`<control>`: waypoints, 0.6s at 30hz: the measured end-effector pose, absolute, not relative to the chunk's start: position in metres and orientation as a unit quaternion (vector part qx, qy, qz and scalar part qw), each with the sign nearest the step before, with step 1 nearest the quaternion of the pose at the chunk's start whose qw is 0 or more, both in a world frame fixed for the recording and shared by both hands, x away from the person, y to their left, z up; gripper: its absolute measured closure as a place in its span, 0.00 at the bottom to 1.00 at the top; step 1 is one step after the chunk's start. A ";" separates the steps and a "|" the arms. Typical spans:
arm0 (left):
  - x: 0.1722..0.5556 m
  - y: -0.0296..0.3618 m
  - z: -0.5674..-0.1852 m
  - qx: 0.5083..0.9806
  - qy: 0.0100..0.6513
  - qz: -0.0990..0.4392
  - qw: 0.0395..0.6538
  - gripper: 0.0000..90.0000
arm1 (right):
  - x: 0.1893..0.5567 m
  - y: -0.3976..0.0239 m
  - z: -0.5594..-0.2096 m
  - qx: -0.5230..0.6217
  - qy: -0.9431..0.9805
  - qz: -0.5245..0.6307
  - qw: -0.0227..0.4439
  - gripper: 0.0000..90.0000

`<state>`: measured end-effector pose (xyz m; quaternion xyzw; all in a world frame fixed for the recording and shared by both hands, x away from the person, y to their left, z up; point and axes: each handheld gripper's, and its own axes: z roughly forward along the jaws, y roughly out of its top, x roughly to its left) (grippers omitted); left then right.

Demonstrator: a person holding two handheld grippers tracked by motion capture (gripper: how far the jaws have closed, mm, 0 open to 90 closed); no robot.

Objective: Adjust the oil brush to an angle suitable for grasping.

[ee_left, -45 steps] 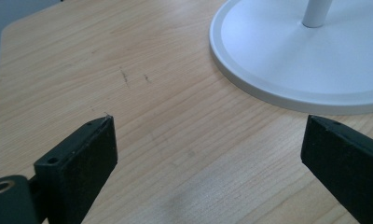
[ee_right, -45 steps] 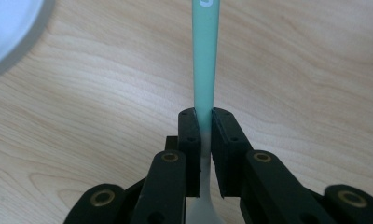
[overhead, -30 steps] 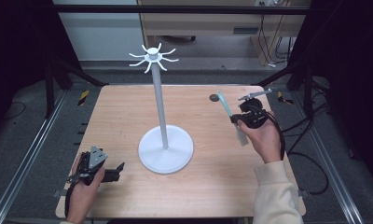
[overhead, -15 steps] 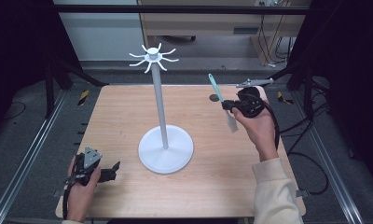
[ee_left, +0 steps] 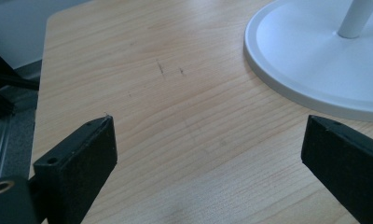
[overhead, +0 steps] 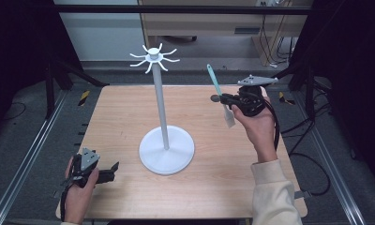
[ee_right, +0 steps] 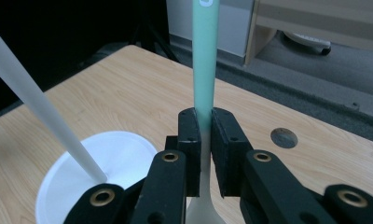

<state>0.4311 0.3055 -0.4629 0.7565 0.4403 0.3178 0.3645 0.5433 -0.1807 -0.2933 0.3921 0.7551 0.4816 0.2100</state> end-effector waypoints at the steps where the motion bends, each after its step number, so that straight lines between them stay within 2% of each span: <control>1: 0.431 0.306 -0.462 0.756 0.439 0.318 0.366 0.03 | 0.541 -0.180 -0.292 0.390 0.753 0.487 0.209 0.92; 18: 0.432 0.307 -0.461 0.755 0.443 0.315 0.368 0.03 | 0.522 -0.168 -0.281 0.357 0.747 0.511 0.229 0.92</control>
